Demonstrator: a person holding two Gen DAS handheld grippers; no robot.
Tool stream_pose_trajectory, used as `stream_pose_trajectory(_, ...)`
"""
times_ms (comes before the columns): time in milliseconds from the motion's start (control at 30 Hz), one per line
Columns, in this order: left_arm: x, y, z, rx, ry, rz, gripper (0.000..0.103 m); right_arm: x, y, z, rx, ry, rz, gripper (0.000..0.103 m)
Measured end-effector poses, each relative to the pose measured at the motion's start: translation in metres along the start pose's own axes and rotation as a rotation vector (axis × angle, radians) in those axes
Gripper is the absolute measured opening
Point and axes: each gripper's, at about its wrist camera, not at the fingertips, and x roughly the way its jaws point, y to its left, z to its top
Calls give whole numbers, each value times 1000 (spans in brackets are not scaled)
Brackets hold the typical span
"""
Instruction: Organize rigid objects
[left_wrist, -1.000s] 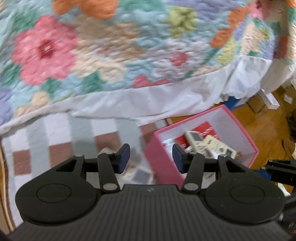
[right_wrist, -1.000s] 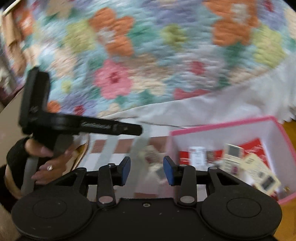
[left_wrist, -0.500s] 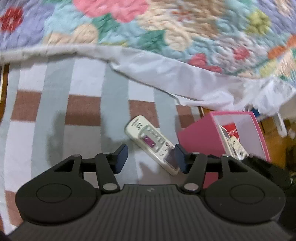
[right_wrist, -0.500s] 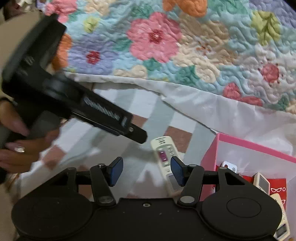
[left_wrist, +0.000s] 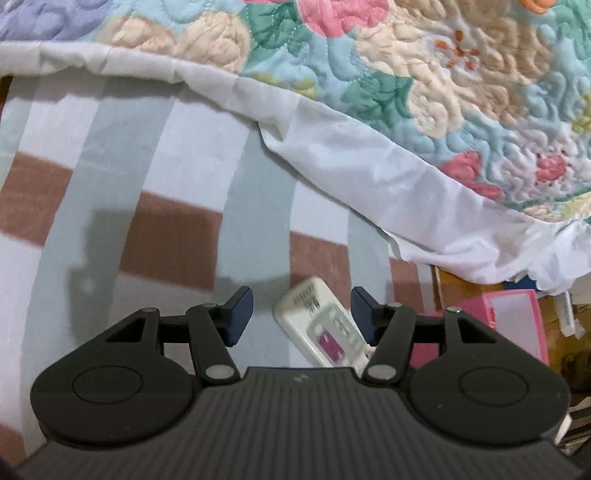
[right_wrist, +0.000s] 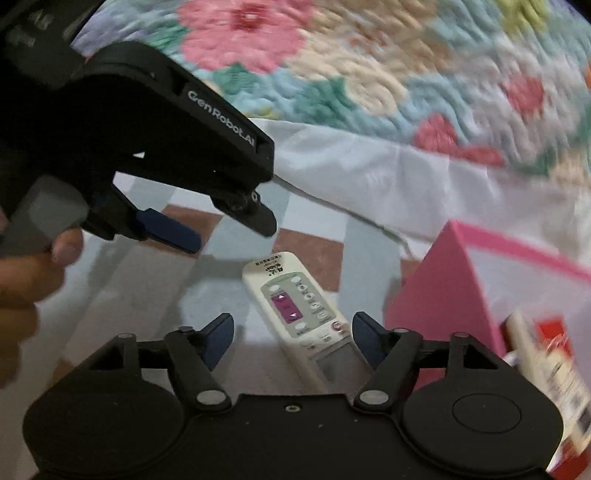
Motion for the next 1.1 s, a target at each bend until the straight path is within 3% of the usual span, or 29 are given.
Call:
stream_pose_trajectory(100,14,-1,8,58,6,30,57,-4,-4,-10,58,21,-21,72)
stream_pose_trajectory(267,32,-4,13,118,24,-12,56,-28,-8,-37,103,-6,16,73)
stream_pose_trajectory(433,56,-15,12,207,43,14,55,-15,-12,-58,189,66,29,68)
stream_pose_trajectory(533,57,-14,1,217,9,-1,54,-13,-12,-59,197,18,31,68)
stream_pose_trajectory(567,58,-15,0,225,15,-16,52,-9,-13,-57,202,26,31,68)
stream_pose_trajectory(600,59,-16,-1,237,29,-30,39,-6,-11,-55,197,19,24,69)
stream_pose_trajectory(700,59,-20,-4,295,39,-15,38,-1,-3,-48,171,31,-9,76)
stream_pose_trajectory(933,37,2,-7,213,137,13,38,-2,-6,-52,141,20,22,76)
stream_pose_trajectory(1100,7,18,-32,185,233,54,38,-4,-11,-53,107,27,69,76)
